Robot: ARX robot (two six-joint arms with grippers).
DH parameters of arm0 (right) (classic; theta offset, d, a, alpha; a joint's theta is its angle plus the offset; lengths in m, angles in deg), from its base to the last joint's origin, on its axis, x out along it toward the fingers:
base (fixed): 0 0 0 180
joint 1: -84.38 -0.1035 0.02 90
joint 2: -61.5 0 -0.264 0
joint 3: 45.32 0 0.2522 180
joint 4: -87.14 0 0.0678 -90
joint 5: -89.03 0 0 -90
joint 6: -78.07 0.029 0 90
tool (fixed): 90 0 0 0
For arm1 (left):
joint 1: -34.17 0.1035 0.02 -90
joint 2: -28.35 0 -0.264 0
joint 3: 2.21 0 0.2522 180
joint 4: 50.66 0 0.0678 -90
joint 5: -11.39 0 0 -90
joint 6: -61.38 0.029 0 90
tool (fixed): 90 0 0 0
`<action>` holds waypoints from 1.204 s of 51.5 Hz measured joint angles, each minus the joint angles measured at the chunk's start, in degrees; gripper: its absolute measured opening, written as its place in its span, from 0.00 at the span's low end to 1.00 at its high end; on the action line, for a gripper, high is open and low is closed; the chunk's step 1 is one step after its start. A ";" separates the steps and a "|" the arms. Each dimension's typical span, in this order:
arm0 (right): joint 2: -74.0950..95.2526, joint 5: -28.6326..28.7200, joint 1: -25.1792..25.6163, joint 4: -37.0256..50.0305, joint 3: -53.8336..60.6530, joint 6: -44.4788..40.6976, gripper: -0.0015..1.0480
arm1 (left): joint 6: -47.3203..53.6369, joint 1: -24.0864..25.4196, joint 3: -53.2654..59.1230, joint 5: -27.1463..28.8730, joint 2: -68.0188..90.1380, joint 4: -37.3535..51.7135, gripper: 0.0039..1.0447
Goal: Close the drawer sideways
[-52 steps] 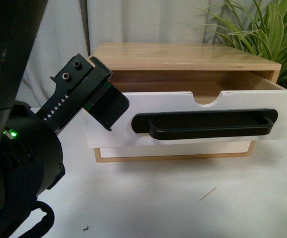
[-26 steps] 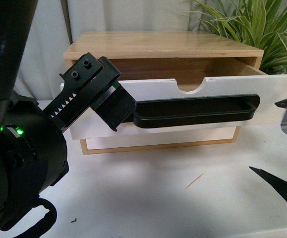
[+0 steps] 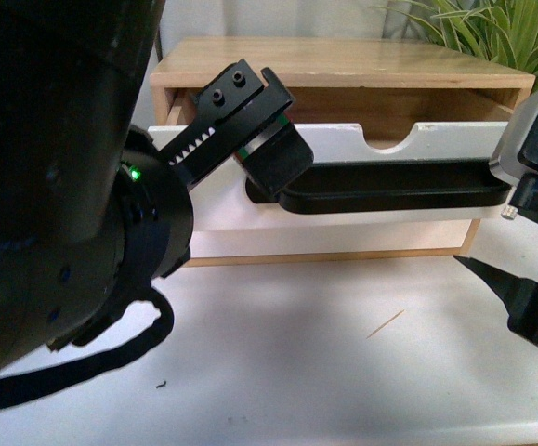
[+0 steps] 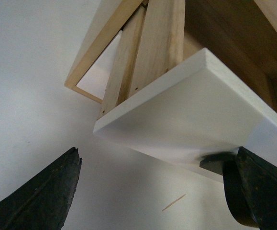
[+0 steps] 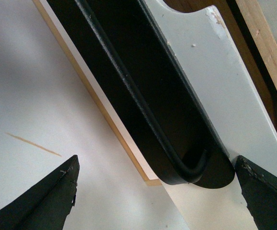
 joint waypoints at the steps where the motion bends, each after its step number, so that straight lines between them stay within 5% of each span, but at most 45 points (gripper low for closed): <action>1: 0.31 -0.11 -0.02 0.02 -0.26 0.00 0.91 | 0.17 0.20 -0.24 -0.31 0.17 0.02 0.95; 36: 17.64 -6.62 -1.73 1.09 -18.93 1.90 0.91 | 8.41 10.36 -18.86 -12.76 15.23 -0.15 0.95; 62: 20.96 -8.59 -2.19 2.01 -21.79 4.28 0.91 | 10.40 12.09 -24.06 -13.68 18.67 -1.73 0.95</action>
